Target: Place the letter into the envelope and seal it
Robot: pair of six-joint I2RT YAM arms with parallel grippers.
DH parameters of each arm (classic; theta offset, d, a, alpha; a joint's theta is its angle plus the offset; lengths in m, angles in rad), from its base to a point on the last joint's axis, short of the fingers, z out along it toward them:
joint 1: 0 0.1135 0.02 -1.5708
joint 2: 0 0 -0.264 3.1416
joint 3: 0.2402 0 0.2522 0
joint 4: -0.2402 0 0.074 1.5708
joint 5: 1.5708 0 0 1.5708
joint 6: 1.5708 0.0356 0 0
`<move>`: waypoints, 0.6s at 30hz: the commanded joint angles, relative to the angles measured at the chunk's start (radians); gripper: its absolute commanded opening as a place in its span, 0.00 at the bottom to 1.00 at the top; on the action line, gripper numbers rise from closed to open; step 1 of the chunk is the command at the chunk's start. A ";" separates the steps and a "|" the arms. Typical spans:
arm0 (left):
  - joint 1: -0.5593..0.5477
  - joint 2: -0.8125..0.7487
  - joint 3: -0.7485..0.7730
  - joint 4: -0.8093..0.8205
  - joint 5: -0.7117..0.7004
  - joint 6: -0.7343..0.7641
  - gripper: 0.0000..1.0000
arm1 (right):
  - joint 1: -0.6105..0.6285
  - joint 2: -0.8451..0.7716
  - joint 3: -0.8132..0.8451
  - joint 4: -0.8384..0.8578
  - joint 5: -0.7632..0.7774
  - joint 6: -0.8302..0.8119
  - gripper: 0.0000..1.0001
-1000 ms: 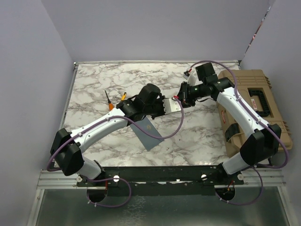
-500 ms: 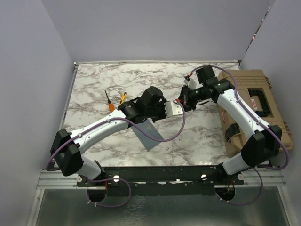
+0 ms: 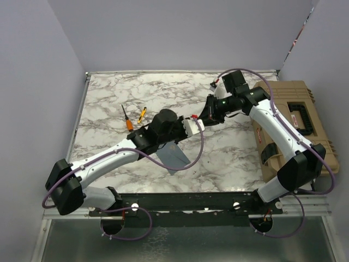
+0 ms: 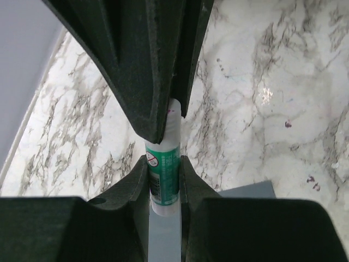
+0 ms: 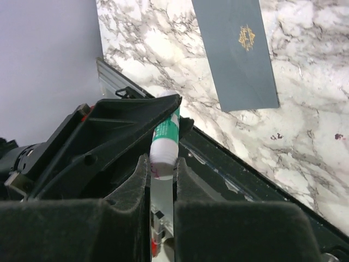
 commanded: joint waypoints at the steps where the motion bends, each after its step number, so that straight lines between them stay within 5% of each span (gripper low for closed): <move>1: -0.054 -0.129 -0.114 0.363 0.105 -0.202 0.00 | 0.021 0.006 0.076 0.087 0.144 -0.032 0.12; 10: -0.048 -0.198 -0.217 0.362 0.053 -0.373 0.00 | 0.021 -0.061 0.115 0.128 0.078 -0.062 0.62; 18: -0.032 -0.193 -0.243 0.381 0.057 -0.527 0.00 | 0.020 -0.177 0.033 0.147 0.003 -0.210 0.67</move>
